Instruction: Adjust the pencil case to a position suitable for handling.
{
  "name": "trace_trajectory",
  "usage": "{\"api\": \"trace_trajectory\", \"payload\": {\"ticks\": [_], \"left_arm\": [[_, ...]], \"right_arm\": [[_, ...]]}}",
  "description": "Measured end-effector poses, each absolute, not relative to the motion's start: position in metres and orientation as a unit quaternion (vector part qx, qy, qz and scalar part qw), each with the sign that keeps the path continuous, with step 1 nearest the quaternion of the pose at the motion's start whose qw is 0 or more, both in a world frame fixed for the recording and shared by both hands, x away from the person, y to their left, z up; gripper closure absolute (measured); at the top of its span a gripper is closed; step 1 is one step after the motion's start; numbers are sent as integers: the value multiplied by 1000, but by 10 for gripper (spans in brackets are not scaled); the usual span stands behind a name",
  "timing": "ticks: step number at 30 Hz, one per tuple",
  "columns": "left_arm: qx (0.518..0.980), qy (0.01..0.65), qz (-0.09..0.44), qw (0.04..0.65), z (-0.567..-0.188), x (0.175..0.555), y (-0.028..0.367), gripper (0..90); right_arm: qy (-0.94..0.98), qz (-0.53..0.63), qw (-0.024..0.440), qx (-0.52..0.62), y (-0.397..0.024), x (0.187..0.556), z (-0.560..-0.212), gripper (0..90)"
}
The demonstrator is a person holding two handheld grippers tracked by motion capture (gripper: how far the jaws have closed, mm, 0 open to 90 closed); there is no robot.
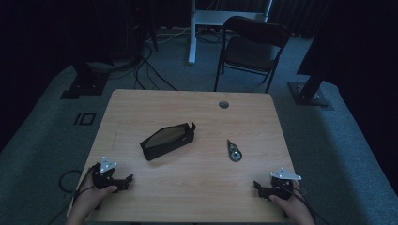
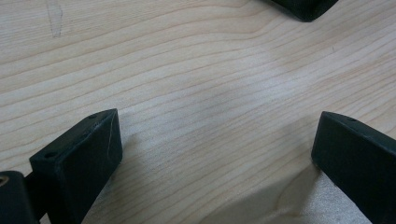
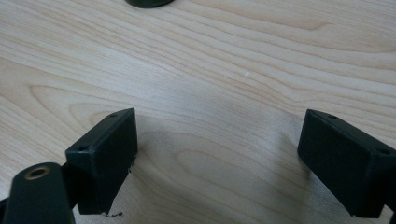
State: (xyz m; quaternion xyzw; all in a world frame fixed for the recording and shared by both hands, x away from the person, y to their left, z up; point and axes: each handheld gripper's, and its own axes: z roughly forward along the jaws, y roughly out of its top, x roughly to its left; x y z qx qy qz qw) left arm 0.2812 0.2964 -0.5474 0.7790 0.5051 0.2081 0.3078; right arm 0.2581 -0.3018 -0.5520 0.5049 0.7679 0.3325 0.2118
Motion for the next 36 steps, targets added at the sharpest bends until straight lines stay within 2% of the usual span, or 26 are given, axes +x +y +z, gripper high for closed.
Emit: {"api": "trace_trajectory", "payload": {"ticks": [17, 36], "left_arm": [[780, 504, 208, 308, -547, 282, 296, 20], [779, 504, 208, 309, -547, 282, 296, 20]], "right_arm": [[770, 327, 222, 501, -284, 275, -549, 137], [781, 368, 217, 457, -237, 309, -521, 154]]}}
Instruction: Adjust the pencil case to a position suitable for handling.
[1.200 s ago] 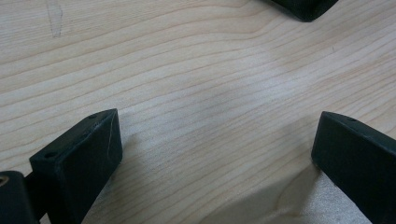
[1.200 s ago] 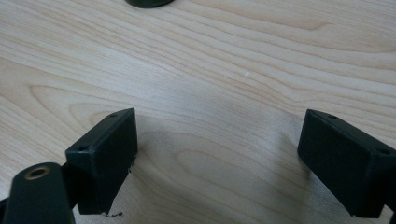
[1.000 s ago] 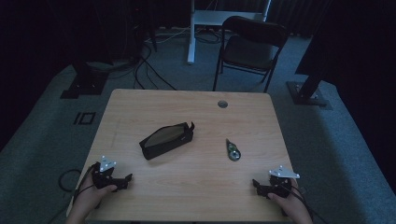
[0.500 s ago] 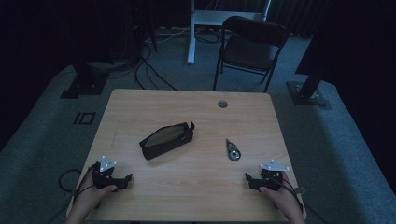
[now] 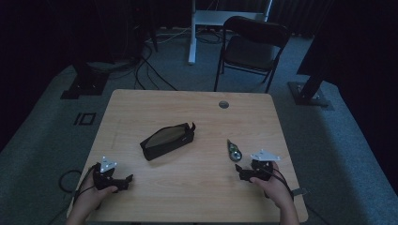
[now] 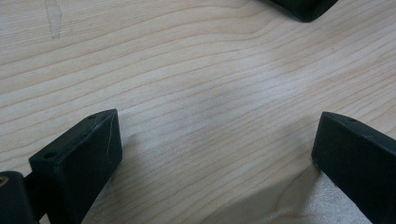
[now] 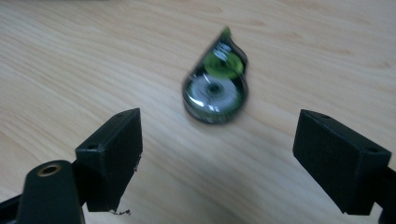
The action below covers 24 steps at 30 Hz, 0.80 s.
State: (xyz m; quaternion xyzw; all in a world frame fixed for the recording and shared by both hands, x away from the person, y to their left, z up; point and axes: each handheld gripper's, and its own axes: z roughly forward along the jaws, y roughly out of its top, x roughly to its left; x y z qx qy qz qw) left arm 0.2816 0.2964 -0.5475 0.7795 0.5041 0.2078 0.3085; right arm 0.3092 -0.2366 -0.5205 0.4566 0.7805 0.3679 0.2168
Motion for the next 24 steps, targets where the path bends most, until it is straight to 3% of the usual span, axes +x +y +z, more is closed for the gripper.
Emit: {"api": "trace_trajectory", "payload": {"ticks": [24], "left_arm": [[780, 504, 208, 309, -548, 282, 296, 20]], "right_arm": [[793, 408, 200, 407, -156, 359, -505, 216]]}}
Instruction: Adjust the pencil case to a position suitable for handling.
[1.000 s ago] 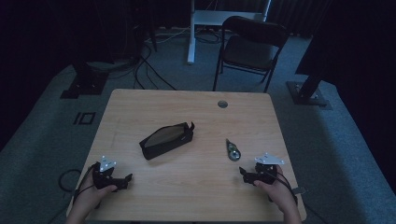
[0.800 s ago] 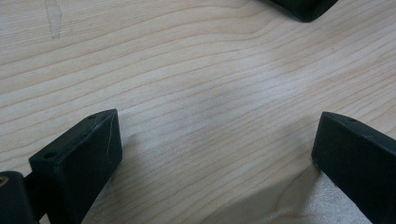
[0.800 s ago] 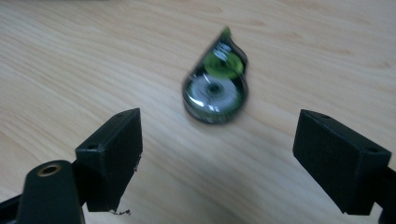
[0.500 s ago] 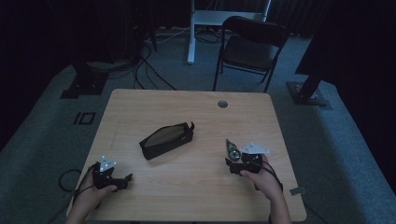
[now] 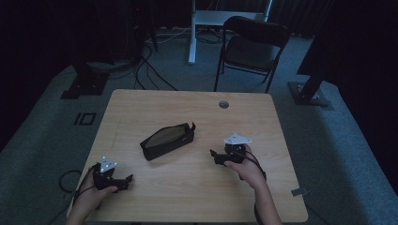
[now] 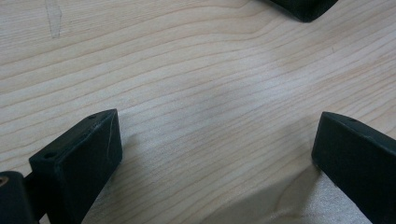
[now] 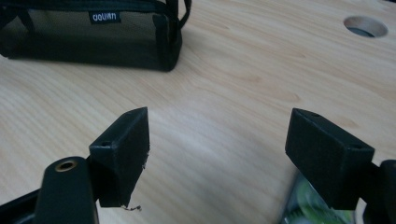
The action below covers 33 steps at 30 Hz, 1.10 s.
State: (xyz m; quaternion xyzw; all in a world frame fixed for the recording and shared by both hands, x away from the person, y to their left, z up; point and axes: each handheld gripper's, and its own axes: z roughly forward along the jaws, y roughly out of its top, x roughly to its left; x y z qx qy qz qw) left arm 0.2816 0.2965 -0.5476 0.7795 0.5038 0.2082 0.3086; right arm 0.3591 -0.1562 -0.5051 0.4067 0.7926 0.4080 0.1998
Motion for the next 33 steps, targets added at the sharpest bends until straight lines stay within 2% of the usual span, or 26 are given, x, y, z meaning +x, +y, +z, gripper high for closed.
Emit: {"api": "trace_trajectory", "payload": {"ticks": [22, 28, 29, 33], "left_arm": [[779, 504, 208, 309, -548, 282, 297, 21], [779, 504, 208, 309, -548, 282, 297, 21], [779, 504, 208, 309, -548, 282, 297, 21], [779, 504, 208, 309, -548, 282, 297, 21]], "right_arm": [[786, 432, 226, 381, -101, 400, -493, 334], [769, 453, 243, 380, -92, 410, -488, 426], [766, 455, 239, 386, -91, 411, -488, 458], [763, 457, 229, 395, -88, 417, -487, 483]]}}
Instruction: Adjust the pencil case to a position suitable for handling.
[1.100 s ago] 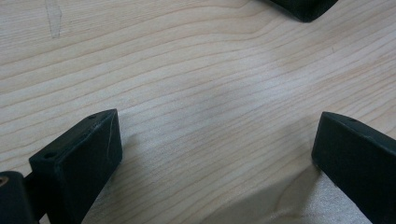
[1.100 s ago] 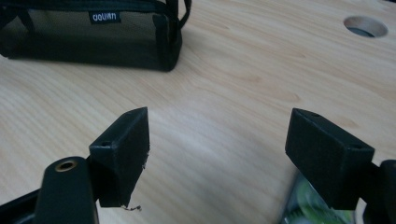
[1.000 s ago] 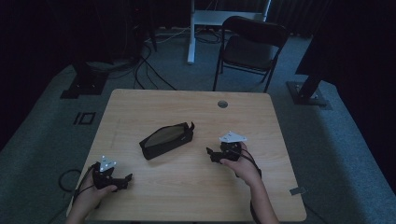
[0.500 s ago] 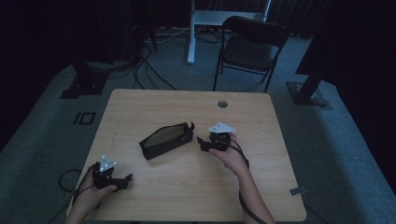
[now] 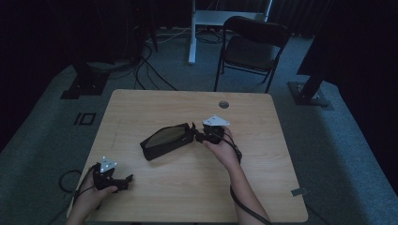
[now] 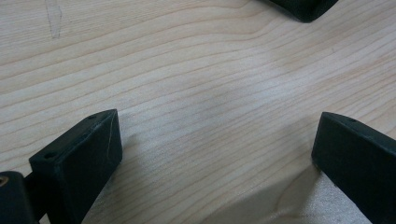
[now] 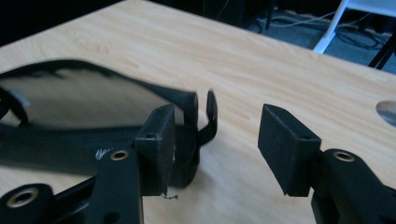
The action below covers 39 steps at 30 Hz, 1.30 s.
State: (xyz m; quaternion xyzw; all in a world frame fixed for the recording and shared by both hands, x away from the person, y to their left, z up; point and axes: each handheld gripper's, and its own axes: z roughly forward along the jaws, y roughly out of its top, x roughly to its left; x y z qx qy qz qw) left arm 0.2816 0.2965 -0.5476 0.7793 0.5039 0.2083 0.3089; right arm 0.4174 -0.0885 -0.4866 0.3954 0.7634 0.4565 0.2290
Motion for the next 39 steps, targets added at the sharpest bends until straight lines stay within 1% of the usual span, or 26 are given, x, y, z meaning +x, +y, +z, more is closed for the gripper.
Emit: {"api": "trace_trajectory", "payload": {"ticks": [3, 7, 12, 14, 16, 18, 21, 27, 30, 39], "left_arm": [[779, 504, 208, 309, -548, 282, 297, 21], [779, 504, 208, 309, -548, 282, 297, 21], [779, 504, 208, 309, -548, 282, 297, 21], [779, 504, 208, 309, -548, 282, 297, 21], [779, 504, 208, 309, -548, 282, 297, 21], [779, 504, 208, 309, -548, 282, 297, 21], [779, 504, 208, 309, -548, 282, 297, 21], [779, 504, 208, 309, -548, 282, 297, 21], [779, 504, 208, 309, -548, 282, 297, 21], [779, 504, 208, 309, -548, 282, 297, 21]], "right_arm": [[765, 460, 222, 392, -83, 422, -487, 537], [772, 452, 228, 386, -77, 428, -488, 545], [771, 446, 234, 390, -72, 435, -492, 596], [773, 444, 234, 388, -71, 438, -493, 602], [777, 441, 233, 385, -69, 440, -495, 583], [779, 436, 232, 386, -67, 443, -498, 592], [781, 432, 230, 388, -66, 445, -502, 635], [787, 423, 229, 386, -64, 443, -505, 799], [785, 422, 230, 392, -66, 441, -504, 846], [783, 419, 235, 395, -75, 428, -505, 860]]}}
